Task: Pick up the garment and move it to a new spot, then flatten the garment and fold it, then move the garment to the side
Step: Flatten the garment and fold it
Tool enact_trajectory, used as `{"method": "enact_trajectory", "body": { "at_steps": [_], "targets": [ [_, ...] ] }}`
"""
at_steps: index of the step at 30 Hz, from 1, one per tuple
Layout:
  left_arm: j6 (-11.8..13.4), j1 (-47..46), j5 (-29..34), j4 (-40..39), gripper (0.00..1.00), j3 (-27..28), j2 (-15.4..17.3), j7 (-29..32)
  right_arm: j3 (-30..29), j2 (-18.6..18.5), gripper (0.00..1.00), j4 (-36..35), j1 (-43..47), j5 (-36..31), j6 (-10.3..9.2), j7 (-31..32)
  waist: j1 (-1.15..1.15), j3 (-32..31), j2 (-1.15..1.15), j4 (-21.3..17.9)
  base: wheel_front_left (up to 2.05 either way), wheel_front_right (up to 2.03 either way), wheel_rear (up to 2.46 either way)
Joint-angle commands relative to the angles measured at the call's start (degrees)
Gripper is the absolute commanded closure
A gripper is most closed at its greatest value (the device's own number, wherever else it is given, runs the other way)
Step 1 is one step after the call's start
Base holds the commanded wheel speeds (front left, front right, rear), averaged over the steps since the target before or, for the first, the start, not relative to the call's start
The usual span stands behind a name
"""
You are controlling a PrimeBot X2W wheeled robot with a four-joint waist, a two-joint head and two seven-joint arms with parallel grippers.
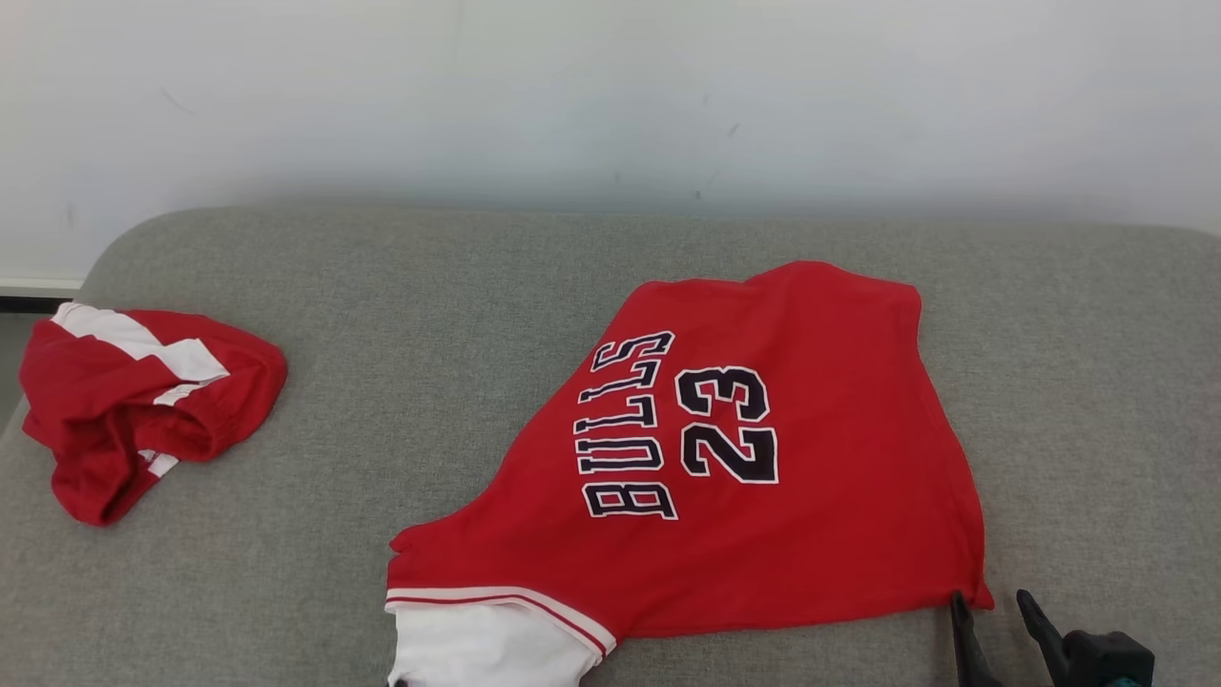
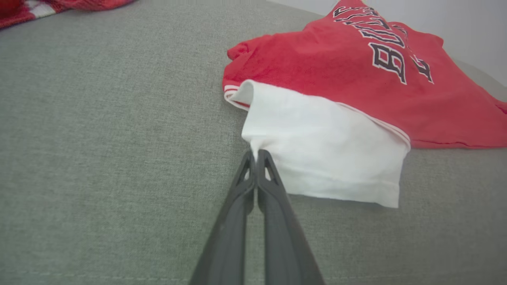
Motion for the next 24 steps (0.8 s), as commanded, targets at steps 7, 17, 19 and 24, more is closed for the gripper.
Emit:
{"method": "enact_trajectory", "body": {
  "at_steps": [7, 17, 19, 24],
  "targets": [
    [0.4, -0.3, -0.5, 1.8, 1.00, 0.4, 0.4, -0.5, 0.8, -0.6, 0.00, 3.9, -2.8, -1.5, -0.13, -0.2, 0.00, 0.0, 0.00, -0.1, 0.00, 0.00, 0.00],
    [2.5, 1.3, 1.7, -6.8, 0.00, 5.0, -1.2, -1.1, -0.2, -0.1, 0.00, 3.0, -2.2, -1.7, -0.13, -0.4, 0.00, -0.3, 0.00, 0.5, 0.00, 0.00, 0.00],
    [2.6, 2.6, 3.5, -10.5, 0.00, 6.7, -1.8, -1.1, -0.3, -0.1, 0.00, 2.4, -1.9, -1.9, -0.13, -0.5, 0.00, -0.5, 0.00, 0.6, 0.00, 0.00, 0.00],
    [3.2, 3.3, 8.1, -17.0, 0.00, 10.9, -2.8, -1.1, 0.1, -0.3, 0.00, 2.2, -1.6, -1.9, -0.13, -0.4, 0.00, -1.2, 0.00, 0.6, 0.00, 0.00, 0.00]
  ]
}}
